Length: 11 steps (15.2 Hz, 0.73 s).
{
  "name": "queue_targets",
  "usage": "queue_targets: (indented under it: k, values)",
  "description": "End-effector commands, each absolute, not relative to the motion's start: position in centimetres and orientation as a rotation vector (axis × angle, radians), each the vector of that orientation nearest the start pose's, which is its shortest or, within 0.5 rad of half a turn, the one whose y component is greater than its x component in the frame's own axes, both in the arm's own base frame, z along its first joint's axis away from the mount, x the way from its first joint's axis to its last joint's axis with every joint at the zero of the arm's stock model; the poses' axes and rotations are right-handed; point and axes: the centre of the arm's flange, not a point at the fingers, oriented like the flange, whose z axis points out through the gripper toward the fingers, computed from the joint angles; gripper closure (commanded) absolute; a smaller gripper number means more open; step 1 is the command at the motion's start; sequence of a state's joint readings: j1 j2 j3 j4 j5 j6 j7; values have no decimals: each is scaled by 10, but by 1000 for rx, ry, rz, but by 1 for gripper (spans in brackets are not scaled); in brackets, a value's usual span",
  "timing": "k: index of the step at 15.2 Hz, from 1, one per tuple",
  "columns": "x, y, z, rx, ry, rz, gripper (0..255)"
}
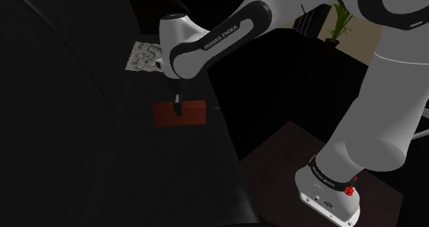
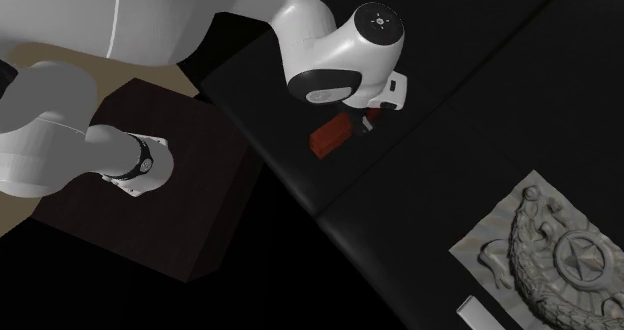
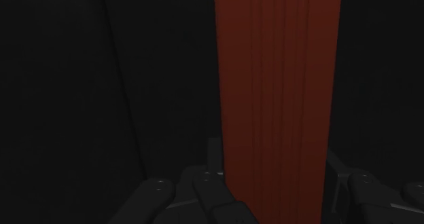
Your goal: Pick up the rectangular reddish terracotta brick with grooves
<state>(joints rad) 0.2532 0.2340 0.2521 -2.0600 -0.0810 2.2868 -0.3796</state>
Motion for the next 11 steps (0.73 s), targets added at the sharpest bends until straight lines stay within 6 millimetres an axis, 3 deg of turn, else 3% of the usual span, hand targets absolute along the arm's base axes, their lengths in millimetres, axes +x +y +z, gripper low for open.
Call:
queue_targets:
  k: [1,9,11]
  values:
    - [514,278,337,-2810,-1412,-4,255]
    - [514,278,380,-2810,-1412,-4,255]
    - [514,278,380,-2810,-1412,-4,255]
